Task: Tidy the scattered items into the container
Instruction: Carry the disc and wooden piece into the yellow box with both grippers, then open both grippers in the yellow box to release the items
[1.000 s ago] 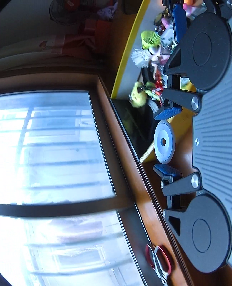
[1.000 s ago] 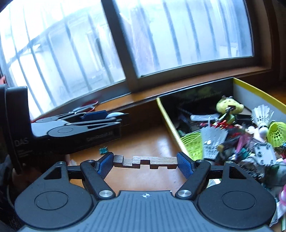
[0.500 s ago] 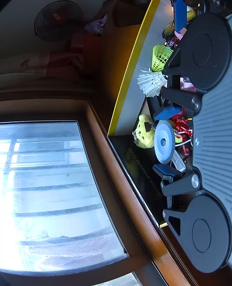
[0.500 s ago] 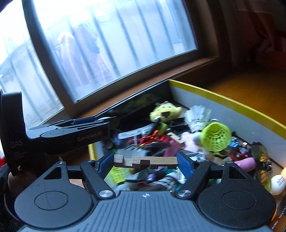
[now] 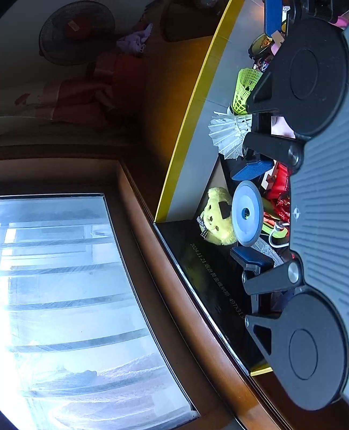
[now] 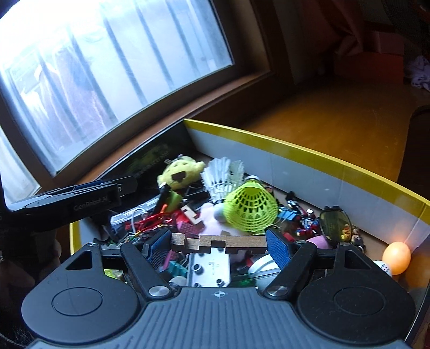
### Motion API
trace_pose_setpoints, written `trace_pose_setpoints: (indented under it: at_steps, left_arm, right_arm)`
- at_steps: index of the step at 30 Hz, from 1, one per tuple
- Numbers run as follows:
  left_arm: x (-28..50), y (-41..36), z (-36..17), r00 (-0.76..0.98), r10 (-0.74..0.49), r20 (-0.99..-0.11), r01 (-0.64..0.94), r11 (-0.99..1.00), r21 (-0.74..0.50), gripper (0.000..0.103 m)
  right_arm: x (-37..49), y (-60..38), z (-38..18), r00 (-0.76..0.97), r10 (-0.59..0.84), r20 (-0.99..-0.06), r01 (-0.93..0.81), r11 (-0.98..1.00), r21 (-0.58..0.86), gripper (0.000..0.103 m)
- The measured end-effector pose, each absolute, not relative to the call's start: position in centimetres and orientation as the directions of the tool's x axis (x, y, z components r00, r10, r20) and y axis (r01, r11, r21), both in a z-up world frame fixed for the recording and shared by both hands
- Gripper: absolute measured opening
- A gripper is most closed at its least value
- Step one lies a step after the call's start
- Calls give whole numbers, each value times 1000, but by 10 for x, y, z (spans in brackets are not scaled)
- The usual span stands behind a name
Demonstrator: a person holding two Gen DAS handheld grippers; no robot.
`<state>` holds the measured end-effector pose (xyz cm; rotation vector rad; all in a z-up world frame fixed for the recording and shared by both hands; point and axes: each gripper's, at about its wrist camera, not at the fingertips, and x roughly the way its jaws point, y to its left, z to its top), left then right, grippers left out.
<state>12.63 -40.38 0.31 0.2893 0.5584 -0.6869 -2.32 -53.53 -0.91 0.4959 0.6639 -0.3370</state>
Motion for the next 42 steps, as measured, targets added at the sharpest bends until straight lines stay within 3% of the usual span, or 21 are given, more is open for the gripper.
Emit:
trace_pose_setpoints:
  at_steps: [10, 14, 25, 29, 42]
  left_arm:
    - [126, -403, 4, 640, -510, -575, 652, 756, 56, 62]
    - [123, -399, 7, 646, -512, -567, 649, 758, 55, 67]
    - [107, -382, 15, 638, -525, -563, 654, 756, 35, 71]
    - [95, -369, 21, 639, -530, -557, 650, 760, 23, 77]
    - [59, -285, 39, 682, -509, -525, 595, 804, -8, 80]
  right_arm:
    - [-22, -543, -15, 714, -175, -678, 496, 810, 313, 77]
    - [-22, -541, -14, 714, -185, -675, 499, 811, 305, 85]
    - [-29, -528, -7, 720, -197, -665, 489, 824, 286, 86]
    - [-33, -520, -4, 722, -201, -662, 488, 826, 282, 87]
    - [-42, -464, 14, 756, -200, -623, 414, 883, 220, 88]
